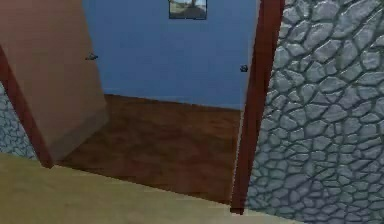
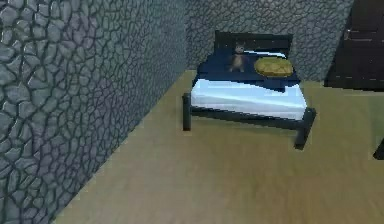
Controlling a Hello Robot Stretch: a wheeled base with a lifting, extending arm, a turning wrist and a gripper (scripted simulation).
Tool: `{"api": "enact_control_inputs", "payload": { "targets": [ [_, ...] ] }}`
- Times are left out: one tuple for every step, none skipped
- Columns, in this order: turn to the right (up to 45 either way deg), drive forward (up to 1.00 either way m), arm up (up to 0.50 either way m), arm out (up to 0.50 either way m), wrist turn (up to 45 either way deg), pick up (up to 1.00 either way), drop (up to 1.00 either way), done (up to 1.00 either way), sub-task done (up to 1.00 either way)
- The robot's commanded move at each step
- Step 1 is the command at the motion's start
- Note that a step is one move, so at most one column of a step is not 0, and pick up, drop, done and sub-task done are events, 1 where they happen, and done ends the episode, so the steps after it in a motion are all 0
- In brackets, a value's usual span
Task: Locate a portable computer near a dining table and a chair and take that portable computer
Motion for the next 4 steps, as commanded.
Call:
{"api": "enact_control_inputs", "payload": {
  "targets": [
    [45.0,0.0,0.0,0.0,0.0,0.0,0.0,0.0,0.0],
    [45.0,0.0,0.0,0.0,0.0,0.0,0.0,0.0,0.0],
    [42.0,0.0,0.0,0.0,0.0,0.0,0.0,0.0,0.0],
    [0.0,1.0,0.0,0.0,0.0,0.0,0.0,0.0,0.0]
  ]
}}
